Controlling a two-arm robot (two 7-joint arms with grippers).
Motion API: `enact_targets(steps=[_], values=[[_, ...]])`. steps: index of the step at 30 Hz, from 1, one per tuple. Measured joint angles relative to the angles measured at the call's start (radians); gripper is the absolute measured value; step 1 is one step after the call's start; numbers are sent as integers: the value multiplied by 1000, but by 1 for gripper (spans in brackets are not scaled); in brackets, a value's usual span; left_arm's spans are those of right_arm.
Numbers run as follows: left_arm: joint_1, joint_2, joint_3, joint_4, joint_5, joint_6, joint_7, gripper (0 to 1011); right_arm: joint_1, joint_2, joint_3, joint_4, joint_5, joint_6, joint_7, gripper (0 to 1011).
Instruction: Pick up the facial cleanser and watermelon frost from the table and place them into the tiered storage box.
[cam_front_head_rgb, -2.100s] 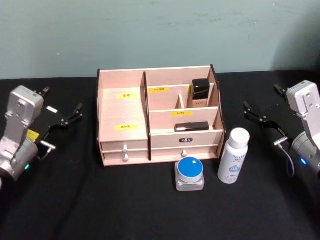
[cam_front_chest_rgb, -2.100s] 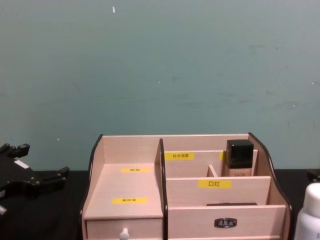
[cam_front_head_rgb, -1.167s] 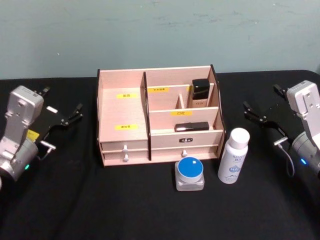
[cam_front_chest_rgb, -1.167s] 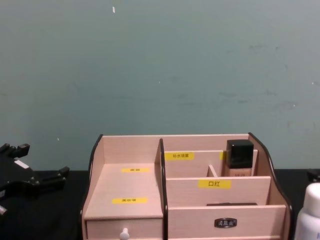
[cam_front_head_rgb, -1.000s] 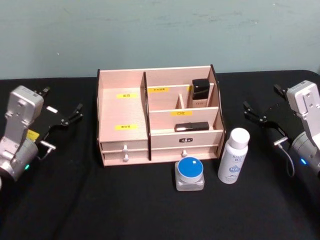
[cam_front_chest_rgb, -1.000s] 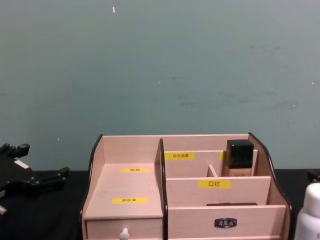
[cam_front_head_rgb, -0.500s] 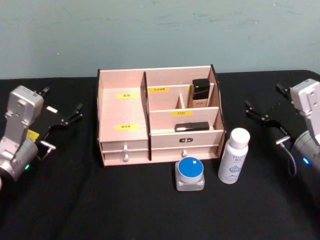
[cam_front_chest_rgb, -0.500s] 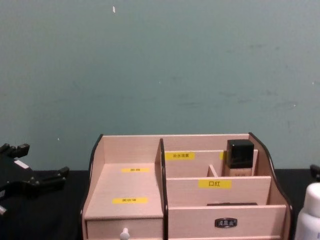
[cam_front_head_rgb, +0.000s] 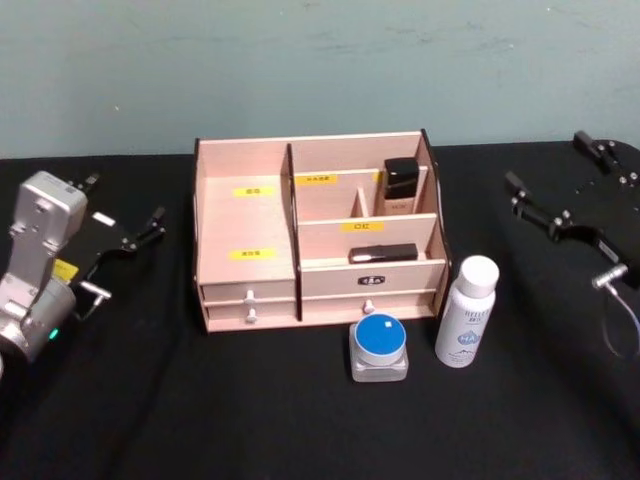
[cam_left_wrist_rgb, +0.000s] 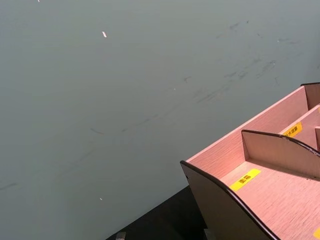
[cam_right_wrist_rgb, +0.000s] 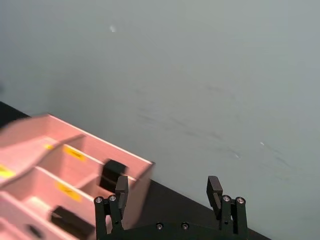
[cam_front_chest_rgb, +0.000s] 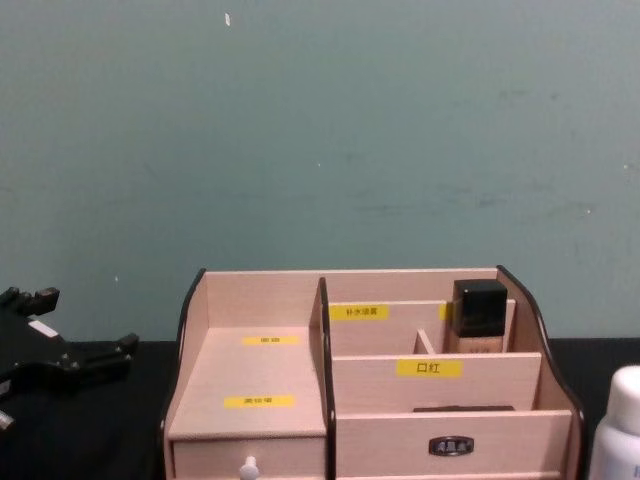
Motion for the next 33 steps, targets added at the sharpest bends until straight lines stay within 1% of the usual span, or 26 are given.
enact_targets(steps=[2,3,4,5,7,8,11,12,14,15,19,23,27,33], values=[[0,0,0,0,0,0,0,1010,-36,16,19,-45,15,2,8,1002],[0,0,0,0,0,0,0,1009,-67,29,34,-80,27,4,14,1002],[0,0,0,0,0,0,0,1010,-86,37,43,-101,34,6,17,1003],[0,0,0,0,0,0,0,1010,-123,52,61,-140,47,10,23,1003],[0,0,0,0,0,0,0,1010,-157,64,75,-172,60,16,30,1002],[0,0,0,0,0,0,0,1010,-190,74,90,-200,70,20,35,1003],[0,0,0,0,0,0,0,1010,-235,87,107,-236,80,26,41,1002],[0,0,0,0,0,0,0,1010,-263,93,116,-255,83,31,43,1002],[0,0,0,0,0,0,0,1010,-287,96,123,-269,85,37,44,1003],[0,0,0,0,0,0,0,1009,-310,98,129,-280,91,43,47,1002],[0,0,0,0,0,0,0,1010,-346,98,134,-288,104,61,58,1002],[0,0,0,0,0,0,0,1009,-362,93,129,-277,108,85,69,1003],[0,0,0,0,0,0,0,1009,-362,82,117,-254,109,105,79,1003],[0,0,0,0,0,0,0,1010,-343,58,97,-211,104,129,98,1002]])
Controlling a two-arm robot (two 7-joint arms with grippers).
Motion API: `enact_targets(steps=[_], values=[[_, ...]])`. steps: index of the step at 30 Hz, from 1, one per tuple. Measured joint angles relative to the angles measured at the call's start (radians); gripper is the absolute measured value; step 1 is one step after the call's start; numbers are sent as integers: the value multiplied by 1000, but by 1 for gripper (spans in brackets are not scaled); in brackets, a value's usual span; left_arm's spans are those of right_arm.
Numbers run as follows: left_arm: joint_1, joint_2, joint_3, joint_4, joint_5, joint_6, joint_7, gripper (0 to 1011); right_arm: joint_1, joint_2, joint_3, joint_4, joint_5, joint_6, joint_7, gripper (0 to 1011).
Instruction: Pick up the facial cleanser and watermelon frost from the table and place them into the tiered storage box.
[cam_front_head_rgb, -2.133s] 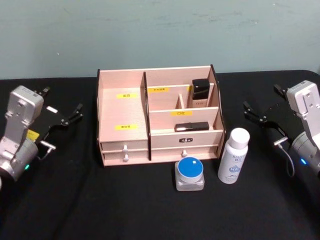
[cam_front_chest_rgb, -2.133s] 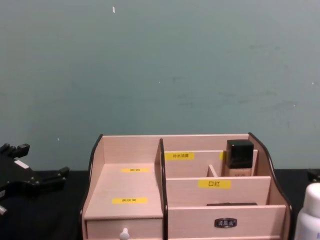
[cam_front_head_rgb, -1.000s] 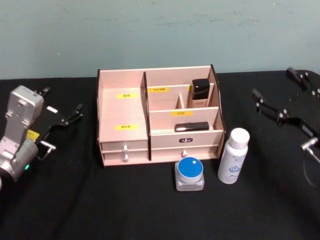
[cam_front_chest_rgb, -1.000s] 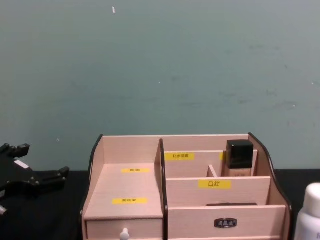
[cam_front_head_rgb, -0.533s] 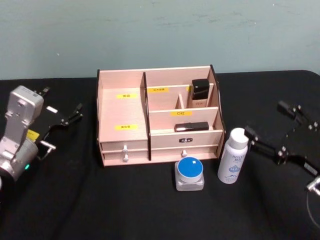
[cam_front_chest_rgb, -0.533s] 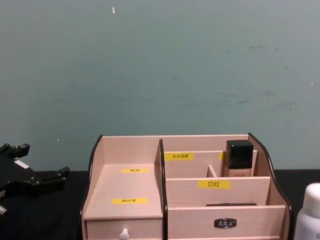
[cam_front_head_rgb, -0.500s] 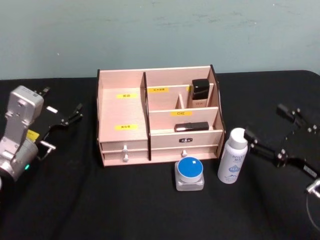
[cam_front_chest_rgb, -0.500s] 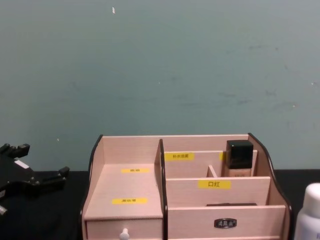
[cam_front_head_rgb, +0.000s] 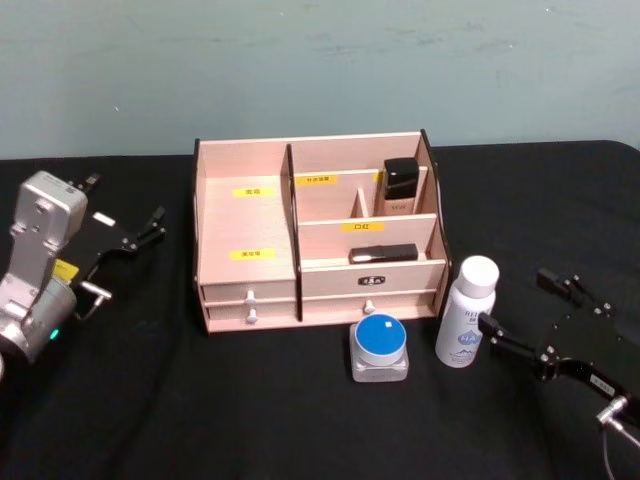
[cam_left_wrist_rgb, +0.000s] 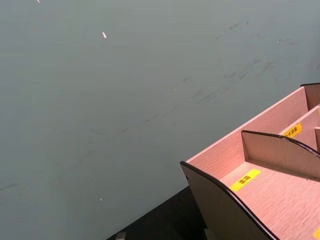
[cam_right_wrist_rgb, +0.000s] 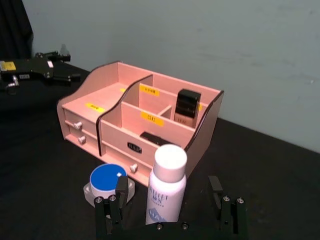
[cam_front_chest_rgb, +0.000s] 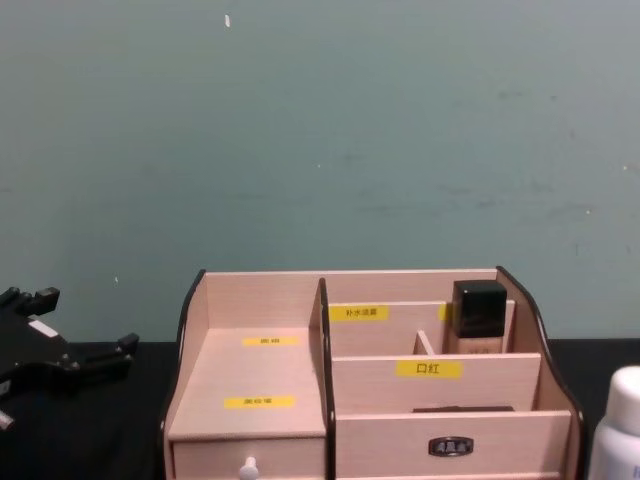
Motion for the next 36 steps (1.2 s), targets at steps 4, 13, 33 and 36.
enact_targets(steps=[4,13,33,36], values=[[0,0,0,0,0,0,0,1010,14,-16,-12,25,-5,11,14,1003],[0,0,0,0,0,0,0,1009,54,-59,-35,87,-19,21,50,1003],[0,0,0,0,0,0,0,1010,171,-162,-73,223,-75,10,118,1003],[0,0,0,0,0,0,0,1010,185,-175,-75,239,-83,11,129,1003]])
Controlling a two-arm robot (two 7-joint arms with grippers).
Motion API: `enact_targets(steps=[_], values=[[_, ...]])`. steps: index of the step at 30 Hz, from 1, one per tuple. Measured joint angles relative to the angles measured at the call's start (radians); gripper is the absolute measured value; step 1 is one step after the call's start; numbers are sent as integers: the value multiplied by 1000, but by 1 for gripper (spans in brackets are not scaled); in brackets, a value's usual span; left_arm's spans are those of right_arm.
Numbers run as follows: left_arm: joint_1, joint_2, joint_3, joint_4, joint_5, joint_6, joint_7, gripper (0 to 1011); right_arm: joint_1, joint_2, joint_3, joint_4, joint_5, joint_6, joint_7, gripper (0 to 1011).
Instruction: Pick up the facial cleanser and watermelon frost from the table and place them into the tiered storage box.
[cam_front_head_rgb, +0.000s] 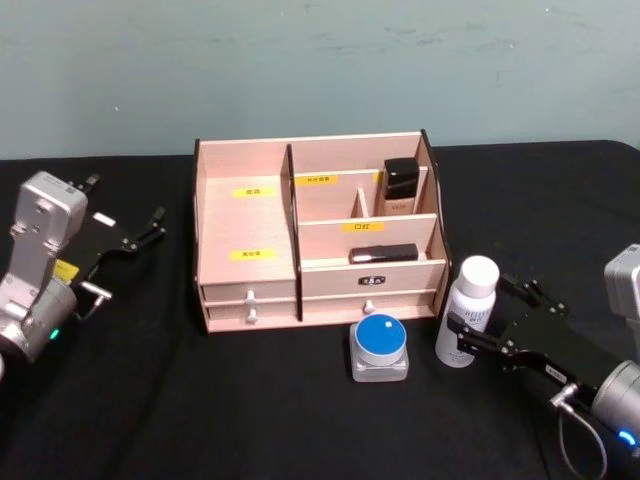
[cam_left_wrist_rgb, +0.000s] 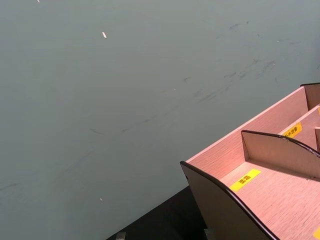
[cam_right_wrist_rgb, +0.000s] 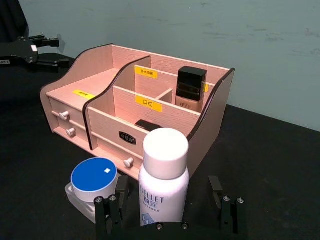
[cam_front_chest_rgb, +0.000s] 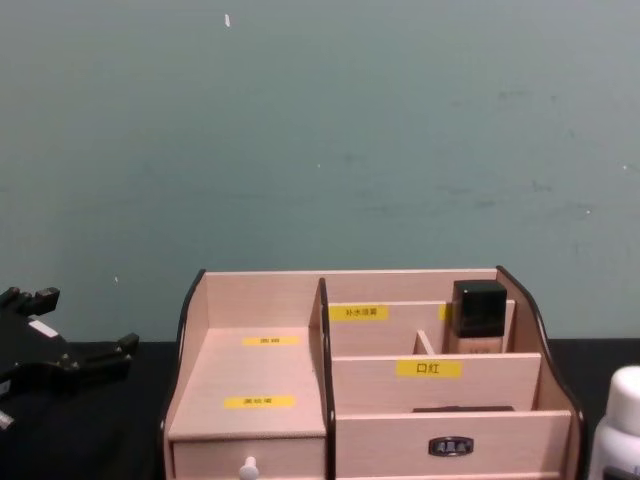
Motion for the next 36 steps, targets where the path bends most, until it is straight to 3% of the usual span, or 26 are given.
enact_targets(steps=[12,21,24,36], values=[[0,0,0,0,0,0,0,1010,45,-44,-1,50,-29,-4,36,1003],[0,0,0,0,0,0,0,1010,43,-42,-2,49,-28,-5,36,993],[0,0,0,0,0,0,0,1009,43,-42,-2,48,-28,-5,35,960],[0,0,0,0,0,0,0,1010,42,-41,-2,47,-26,-4,34,625]])
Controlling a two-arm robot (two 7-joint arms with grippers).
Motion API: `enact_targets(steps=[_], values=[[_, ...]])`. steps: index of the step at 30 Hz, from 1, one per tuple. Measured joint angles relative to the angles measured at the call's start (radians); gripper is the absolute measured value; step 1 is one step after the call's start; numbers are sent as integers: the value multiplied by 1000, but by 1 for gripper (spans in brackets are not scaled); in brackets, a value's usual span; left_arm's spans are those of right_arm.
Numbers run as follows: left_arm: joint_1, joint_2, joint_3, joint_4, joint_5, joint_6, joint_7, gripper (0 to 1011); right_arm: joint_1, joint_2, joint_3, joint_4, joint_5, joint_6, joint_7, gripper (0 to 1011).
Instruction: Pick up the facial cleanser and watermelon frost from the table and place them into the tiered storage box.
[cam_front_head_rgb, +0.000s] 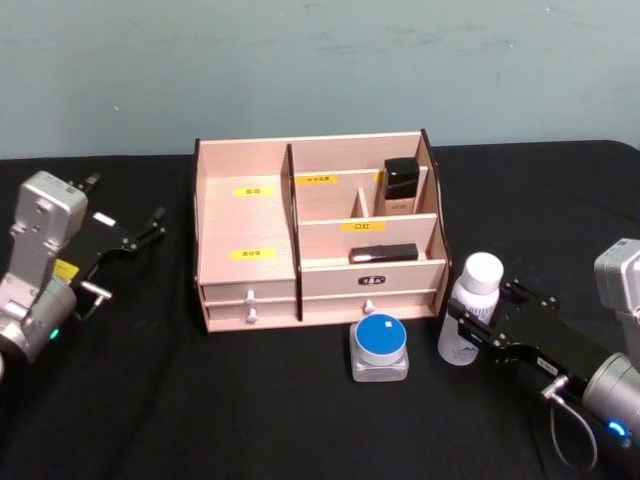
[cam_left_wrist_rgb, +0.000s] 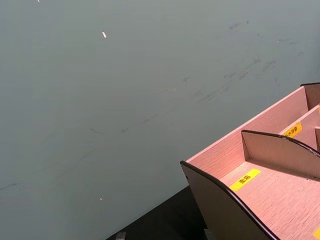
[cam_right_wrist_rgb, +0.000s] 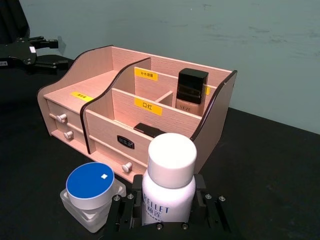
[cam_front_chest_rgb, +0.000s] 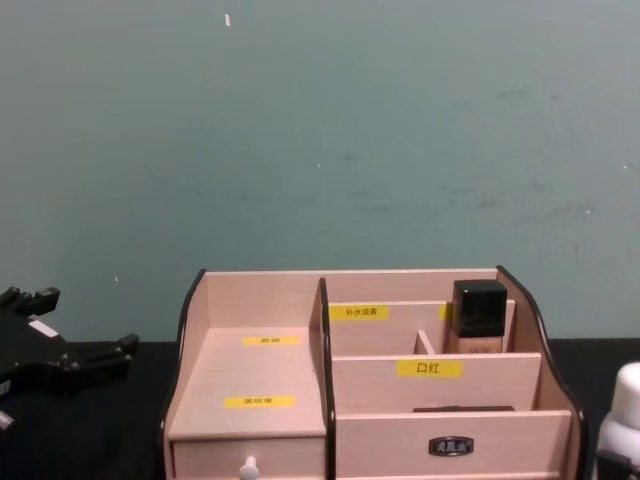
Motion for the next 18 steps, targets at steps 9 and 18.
enact_targets(steps=[9,18], values=[[0,0,0,0,0,0,0,1010,0,1,0,-1,1,1,-1,593],[0,0,0,0,0,0,0,1010,-20,-4,27,-35,-3,9,14,593]])
